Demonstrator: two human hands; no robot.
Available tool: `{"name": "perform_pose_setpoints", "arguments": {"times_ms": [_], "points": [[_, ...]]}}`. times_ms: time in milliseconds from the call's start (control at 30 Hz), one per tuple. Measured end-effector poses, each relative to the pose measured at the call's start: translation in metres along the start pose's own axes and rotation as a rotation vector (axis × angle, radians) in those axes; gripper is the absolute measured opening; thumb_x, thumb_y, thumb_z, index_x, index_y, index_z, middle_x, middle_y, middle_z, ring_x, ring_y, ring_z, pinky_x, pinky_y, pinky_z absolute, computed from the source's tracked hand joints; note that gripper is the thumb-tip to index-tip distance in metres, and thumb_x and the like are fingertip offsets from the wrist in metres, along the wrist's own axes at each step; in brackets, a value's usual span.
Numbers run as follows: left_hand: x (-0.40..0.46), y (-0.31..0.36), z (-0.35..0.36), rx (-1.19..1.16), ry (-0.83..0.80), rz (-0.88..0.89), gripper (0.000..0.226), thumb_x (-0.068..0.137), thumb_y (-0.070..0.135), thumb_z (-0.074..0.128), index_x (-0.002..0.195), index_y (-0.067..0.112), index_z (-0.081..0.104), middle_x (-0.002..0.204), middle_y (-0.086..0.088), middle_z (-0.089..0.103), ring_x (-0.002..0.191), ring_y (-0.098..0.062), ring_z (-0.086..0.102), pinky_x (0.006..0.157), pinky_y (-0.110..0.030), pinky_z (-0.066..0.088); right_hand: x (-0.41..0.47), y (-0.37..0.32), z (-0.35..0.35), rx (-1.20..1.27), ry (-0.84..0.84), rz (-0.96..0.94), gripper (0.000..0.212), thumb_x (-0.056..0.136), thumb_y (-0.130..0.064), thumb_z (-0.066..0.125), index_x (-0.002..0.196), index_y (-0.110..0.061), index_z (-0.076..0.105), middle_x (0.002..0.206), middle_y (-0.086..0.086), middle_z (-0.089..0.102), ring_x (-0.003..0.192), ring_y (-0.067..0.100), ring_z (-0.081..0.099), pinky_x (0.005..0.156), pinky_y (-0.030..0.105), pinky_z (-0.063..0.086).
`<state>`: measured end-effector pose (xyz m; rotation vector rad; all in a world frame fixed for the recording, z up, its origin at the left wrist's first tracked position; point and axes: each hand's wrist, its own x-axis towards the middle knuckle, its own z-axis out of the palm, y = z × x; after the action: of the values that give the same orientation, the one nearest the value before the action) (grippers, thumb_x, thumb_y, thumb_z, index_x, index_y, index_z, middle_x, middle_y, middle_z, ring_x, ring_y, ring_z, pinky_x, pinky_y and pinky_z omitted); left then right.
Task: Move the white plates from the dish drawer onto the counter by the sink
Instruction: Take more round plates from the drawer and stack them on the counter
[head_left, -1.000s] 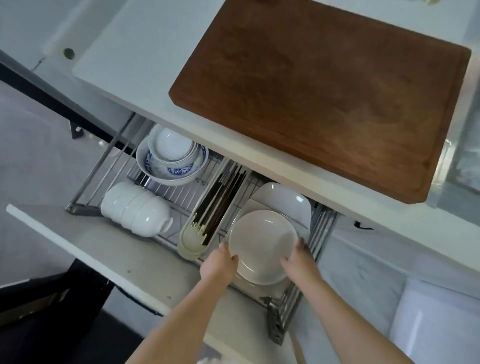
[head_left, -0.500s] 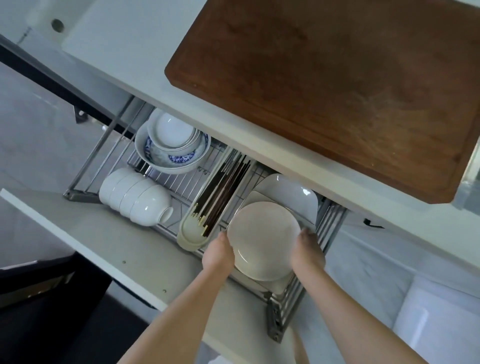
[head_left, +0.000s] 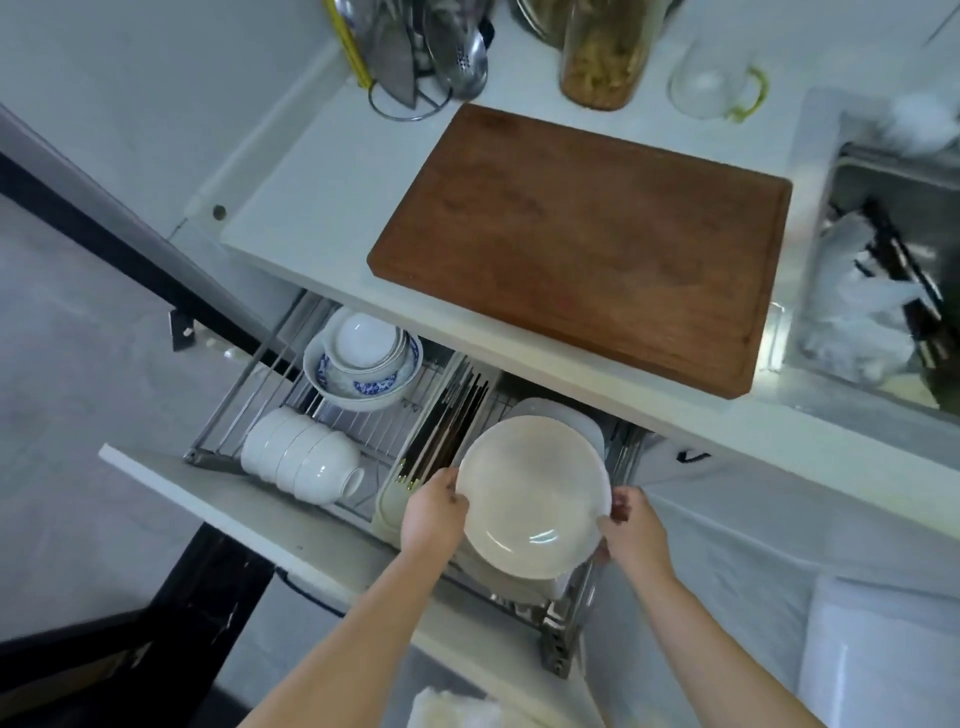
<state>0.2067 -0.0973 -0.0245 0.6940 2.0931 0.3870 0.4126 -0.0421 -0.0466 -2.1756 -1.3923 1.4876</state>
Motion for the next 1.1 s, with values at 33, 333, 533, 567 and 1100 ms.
{"name": "perform_pose_setpoints", "arguments": {"times_ms": [33,333,533,567,1100], "points": [[-0.008,0.006,-0.002,-0.014,-0.003,0.026,0.044,0.091,0.007,0.046,0.132,0.021,0.05,0.086,0.003,0.064,0.071,-0.012,0.062,0.06,-0.025,0.053,-0.005,0.003,-0.006,0.04,0.014,0.004,0.026,0.081,-0.006,0.059,0.099,-0.023,0.05,0.102,0.004,0.064,0.09,0.028,0.064,0.079,0.052,0.056],[-0.087,0.076,0.012,0.017,-0.095,0.223,0.036,0.09,0.01,0.052,0.072,0.041,0.044,0.072,0.008,0.056,0.081,-0.026,0.067,0.08,-0.045,0.06,-0.068,0.026,-0.097,0.353,0.167,-0.016,0.024,0.085,0.003,0.052,0.1,-0.015,0.051,0.102,0.013,0.059,0.091,0.037,0.062,0.057,0.035,0.054],[-0.144,0.139,0.055,0.046,-0.142,0.401,0.035,0.087,0.009,0.048,0.071,0.04,0.046,0.081,-0.003,0.065,0.074,-0.023,0.063,0.081,-0.04,0.056,-0.091,0.056,-0.179,0.479,0.287,-0.073,0.023,0.085,0.004,0.052,0.099,-0.014,0.053,0.085,0.003,0.057,0.07,0.022,0.058,0.048,0.025,0.048],[-0.152,0.147,0.065,0.058,-0.141,0.428,0.031,0.084,0.012,0.049,0.071,0.04,0.046,0.082,-0.005,0.067,0.076,-0.026,0.065,0.081,-0.041,0.057,-0.094,0.062,-0.193,0.49,0.301,-0.077,0.022,0.085,0.003,0.052,0.098,-0.014,0.053,0.085,0.003,0.057,0.071,0.023,0.058,0.049,0.026,0.048],[-0.268,0.311,0.251,0.097,-0.187,0.76,0.03,0.083,0.007,0.041,0.101,0.014,0.065,0.074,-0.007,0.064,0.066,-0.027,0.065,0.072,-0.047,0.059,-0.116,0.161,-0.446,0.579,0.568,-0.154,0.024,0.085,0.002,0.05,0.104,-0.011,0.059,0.087,0.012,0.063,0.069,0.028,0.057,0.051,0.028,0.051]]}}
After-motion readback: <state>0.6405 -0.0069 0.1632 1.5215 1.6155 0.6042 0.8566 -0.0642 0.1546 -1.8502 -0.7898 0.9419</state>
